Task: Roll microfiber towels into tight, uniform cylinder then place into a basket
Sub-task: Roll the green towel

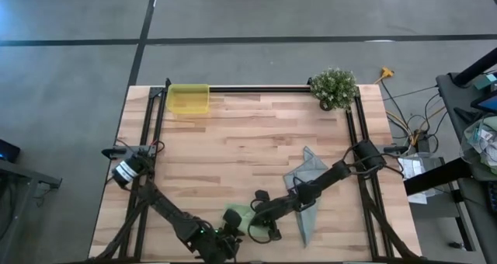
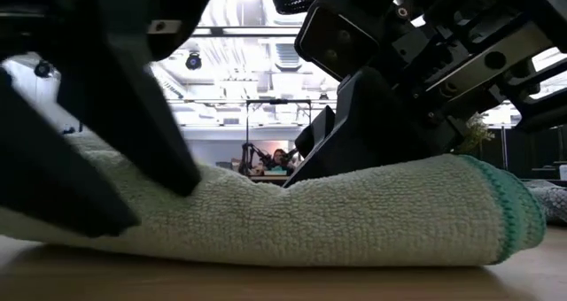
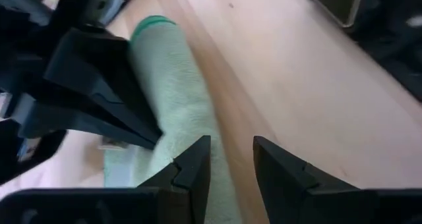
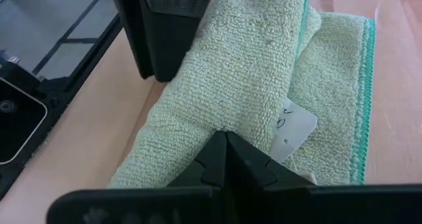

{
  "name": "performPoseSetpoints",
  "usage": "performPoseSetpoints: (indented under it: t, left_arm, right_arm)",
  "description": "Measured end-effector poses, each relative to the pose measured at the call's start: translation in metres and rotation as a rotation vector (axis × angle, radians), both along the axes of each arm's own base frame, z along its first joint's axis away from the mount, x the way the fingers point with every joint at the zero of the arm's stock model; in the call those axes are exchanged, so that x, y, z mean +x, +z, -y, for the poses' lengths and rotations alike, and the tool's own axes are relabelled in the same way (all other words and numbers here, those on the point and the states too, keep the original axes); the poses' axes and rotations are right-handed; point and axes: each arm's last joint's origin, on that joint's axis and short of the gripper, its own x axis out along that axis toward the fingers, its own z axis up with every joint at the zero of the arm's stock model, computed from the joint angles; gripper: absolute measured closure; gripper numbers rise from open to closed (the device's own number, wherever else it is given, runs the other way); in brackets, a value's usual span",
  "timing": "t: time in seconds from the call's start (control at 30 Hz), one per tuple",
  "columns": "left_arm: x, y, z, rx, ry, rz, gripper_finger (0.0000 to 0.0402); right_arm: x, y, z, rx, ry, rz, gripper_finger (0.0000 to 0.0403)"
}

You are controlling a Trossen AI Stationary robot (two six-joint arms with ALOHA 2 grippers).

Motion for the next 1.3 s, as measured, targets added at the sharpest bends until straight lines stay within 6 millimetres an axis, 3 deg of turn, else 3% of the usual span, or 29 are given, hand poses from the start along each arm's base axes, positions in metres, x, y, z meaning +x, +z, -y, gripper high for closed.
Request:
performPoseSetpoints:
  t: [0.63, 1.3]
  left_arm:
    - [0.007, 0.002, -0.010, 0.075, 0.104, 0.071, 0.0301]
    - [0.016, -0.003, -0.026, 0.044, 0.180, 0.064, 0.0301]
  right_arm:
    - [0.001, 0.001, -0.001, 0.030, 0.009, 0.002, 0.0394]
    - [0.001, 0.002, -0.002, 0.068, 0.046, -0.004, 0.0394]
